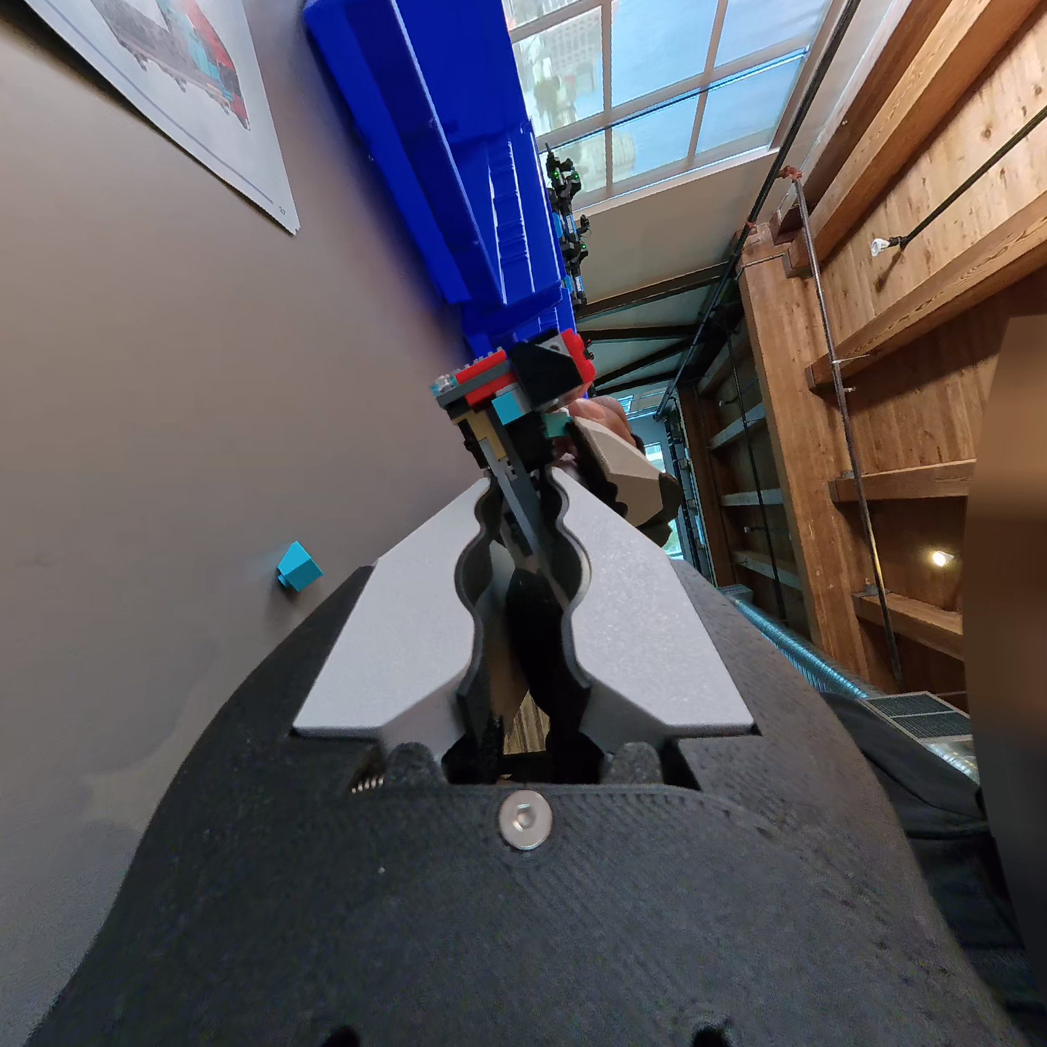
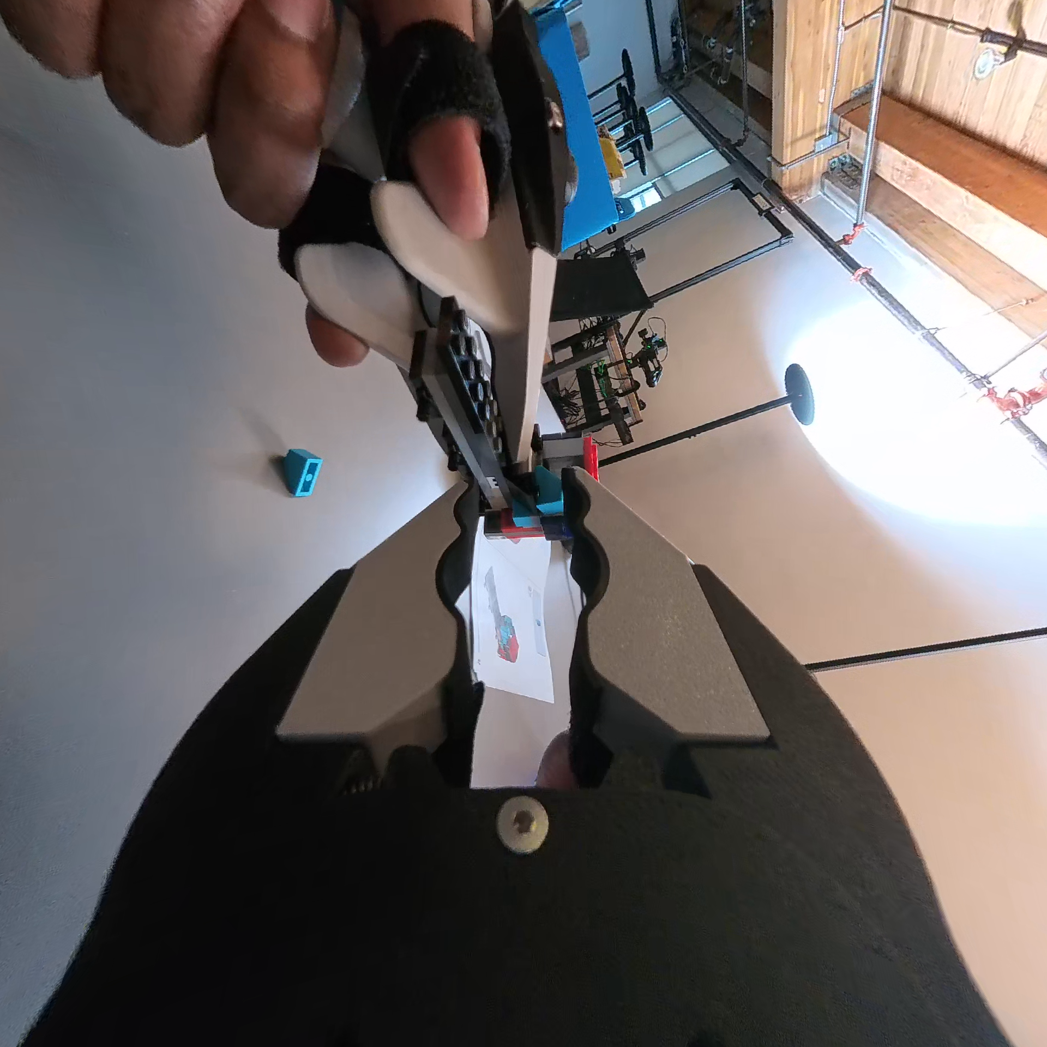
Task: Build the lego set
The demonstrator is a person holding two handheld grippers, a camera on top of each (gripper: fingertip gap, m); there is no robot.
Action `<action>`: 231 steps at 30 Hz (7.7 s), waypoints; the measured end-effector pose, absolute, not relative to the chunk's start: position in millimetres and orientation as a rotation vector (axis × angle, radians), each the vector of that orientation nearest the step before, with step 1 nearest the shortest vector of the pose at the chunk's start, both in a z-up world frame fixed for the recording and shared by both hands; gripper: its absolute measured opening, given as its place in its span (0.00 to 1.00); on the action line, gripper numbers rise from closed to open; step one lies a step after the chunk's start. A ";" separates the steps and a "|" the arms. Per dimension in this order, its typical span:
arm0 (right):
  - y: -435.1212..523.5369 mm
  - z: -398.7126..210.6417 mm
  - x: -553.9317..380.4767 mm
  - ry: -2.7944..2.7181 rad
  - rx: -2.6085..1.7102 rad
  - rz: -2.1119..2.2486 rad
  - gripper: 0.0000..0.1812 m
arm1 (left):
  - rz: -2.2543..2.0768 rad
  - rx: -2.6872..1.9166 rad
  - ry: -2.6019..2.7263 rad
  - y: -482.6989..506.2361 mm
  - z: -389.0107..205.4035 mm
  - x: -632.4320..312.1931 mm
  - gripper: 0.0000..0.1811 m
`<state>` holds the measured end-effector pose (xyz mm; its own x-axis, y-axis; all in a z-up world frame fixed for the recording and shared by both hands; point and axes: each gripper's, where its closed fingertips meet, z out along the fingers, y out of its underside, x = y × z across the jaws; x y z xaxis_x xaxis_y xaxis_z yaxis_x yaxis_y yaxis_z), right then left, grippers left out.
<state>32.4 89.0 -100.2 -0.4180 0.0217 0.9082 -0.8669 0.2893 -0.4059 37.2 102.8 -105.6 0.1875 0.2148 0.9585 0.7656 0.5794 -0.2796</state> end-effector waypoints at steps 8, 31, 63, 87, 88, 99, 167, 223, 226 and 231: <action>91.7 -94.6 31.6 -1.689 0.752 1.306 0.18 | -0.413 -0.964 -1.282 105.5 -101.0 38.5 0.08; 93.0 -85.6 34.8 -1.716 0.716 1.371 0.18 | -0.309 -1.043 -1.181 107.8 -93.6 42.5 0.08; 93.8 -80.4 32.6 -1.761 0.630 1.450 0.19 | -0.351 -0.949 -1.137 106.3 -86.7 42.1 0.08; 95.8 -102.7 40.8 -1.868 0.766 1.350 0.21 | -0.623 -0.788 -1.198 109.8 -104.5 46.9 0.08; 96.4 -103.0 41.2 -1.880 0.771 1.349 0.21 | -0.627 -0.795 -1.196 110.5 -104.5 47.3 0.08; 98.7 -104.8 41.7 -1.919 0.779 1.338 0.24 | -0.652 -0.784 -1.196 114.1 -103.8 46.7 0.08; 118.2 -70.5 49.4 -2.276 -1.662 2.606 0.31 | -0.532 -0.658 -0.947 110.7 -62.7 59.3 0.08; 124.1 -87.7 37.8 -1.972 -2.151 2.614 0.24 | -0.648 -0.547 -1.217 137.8 -91.3 56.0 0.08; 122.8 -89.0 38.3 -1.979 -2.155 2.601 0.25 | -0.648 -0.545 -1.235 136.9 -93.1 56.3 0.08; 121.2 -90.5 39.8 -1.986 -2.170 2.606 0.26 | -0.616 -0.590 -1.256 136.2 -96.3 57.5 0.08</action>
